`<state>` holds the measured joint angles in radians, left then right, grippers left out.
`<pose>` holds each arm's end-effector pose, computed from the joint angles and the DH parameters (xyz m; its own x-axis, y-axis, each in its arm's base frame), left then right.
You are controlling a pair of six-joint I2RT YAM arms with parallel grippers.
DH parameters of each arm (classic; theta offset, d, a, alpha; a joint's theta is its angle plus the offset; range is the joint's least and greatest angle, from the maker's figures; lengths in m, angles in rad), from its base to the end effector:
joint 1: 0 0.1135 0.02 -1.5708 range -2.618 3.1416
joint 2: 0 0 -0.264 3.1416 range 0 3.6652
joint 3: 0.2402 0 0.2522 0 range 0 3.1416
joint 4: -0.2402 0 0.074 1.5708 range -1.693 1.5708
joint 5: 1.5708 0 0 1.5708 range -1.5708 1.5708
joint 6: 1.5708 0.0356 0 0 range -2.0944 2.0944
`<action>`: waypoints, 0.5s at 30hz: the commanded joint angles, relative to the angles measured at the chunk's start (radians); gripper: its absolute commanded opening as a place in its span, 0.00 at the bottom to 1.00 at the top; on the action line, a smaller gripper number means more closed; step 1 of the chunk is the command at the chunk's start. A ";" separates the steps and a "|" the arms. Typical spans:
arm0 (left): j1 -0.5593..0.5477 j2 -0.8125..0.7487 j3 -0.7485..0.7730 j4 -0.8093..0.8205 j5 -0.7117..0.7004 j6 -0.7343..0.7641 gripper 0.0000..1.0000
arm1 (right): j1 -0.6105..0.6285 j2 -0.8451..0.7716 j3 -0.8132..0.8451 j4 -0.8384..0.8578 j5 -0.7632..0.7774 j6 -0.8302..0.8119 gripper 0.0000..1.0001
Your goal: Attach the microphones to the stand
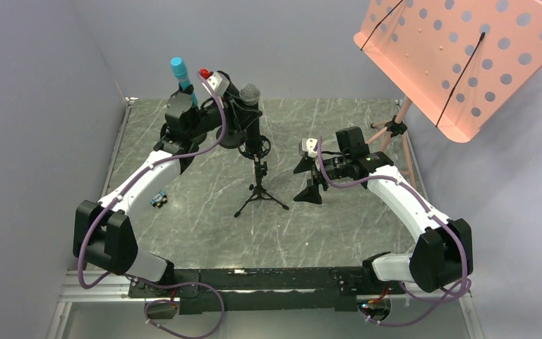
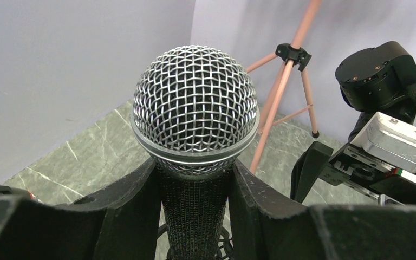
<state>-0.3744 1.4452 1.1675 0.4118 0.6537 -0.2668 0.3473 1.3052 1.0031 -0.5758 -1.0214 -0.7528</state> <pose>0.3088 -0.1446 0.3796 -0.1044 -0.1838 -0.9774 0.8539 0.4872 -0.1828 0.2356 0.1176 0.2814 -0.0563 -0.4000 -0.9148 -0.9981 0.0440 0.0421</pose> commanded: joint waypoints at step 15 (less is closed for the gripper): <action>-0.034 0.056 -0.017 -0.210 0.063 0.046 0.00 | -0.004 0.003 0.028 0.003 -0.030 -0.024 1.00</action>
<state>-0.3855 1.4601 1.1713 0.3344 0.6621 -0.2043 0.3473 1.3052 1.0031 -0.5758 -1.0222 -0.7528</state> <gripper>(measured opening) 0.461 0.994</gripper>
